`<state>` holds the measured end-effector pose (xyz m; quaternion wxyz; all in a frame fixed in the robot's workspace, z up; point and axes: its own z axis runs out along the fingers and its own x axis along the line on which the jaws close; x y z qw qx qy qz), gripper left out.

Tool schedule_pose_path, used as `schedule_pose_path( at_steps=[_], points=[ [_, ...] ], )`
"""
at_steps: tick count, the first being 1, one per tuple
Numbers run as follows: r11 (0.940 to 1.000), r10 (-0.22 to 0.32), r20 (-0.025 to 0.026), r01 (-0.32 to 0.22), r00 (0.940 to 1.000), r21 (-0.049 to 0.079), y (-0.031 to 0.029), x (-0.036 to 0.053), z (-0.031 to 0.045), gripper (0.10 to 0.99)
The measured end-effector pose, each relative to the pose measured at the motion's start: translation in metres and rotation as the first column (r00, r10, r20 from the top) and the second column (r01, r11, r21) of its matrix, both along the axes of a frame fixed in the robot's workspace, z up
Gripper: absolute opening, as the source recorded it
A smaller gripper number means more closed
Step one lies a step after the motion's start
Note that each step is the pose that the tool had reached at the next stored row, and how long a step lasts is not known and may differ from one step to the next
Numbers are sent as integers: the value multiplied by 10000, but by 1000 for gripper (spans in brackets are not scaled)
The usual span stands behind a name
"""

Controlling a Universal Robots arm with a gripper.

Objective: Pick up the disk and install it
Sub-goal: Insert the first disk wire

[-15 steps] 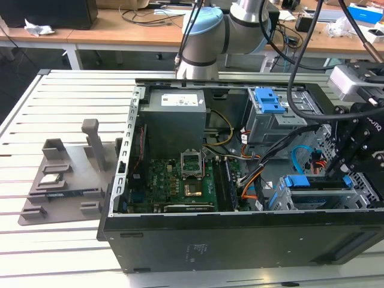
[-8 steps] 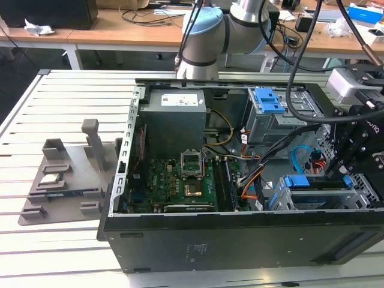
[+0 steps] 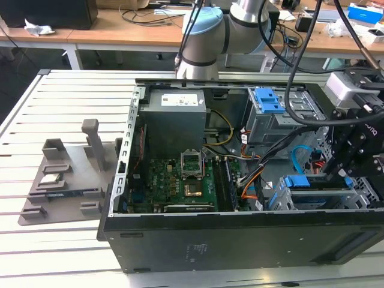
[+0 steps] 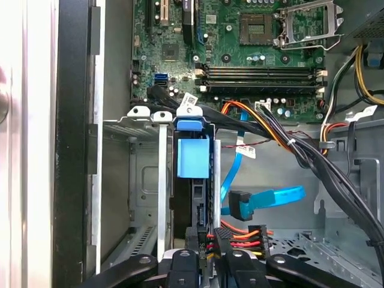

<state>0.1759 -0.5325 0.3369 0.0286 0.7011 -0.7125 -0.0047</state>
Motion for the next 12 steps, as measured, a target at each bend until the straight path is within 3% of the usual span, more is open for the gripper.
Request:
schedule_pose_path(
  at_steps=[4, 6, 9, 12],
  points=[
    [10000, 1, 0, -1, 10000, 1, 33, 0, 158, 239],
    [10000, 1, 0, -1, 10000, 1, 66, 0, 253, 102],
    [10000, 0, 0, 0, 10000, 0, 74, 0, 377, 106],
    [10000, 0, 0, 0, 10000, 4, 74, 0, 407, 106]
  ],
)
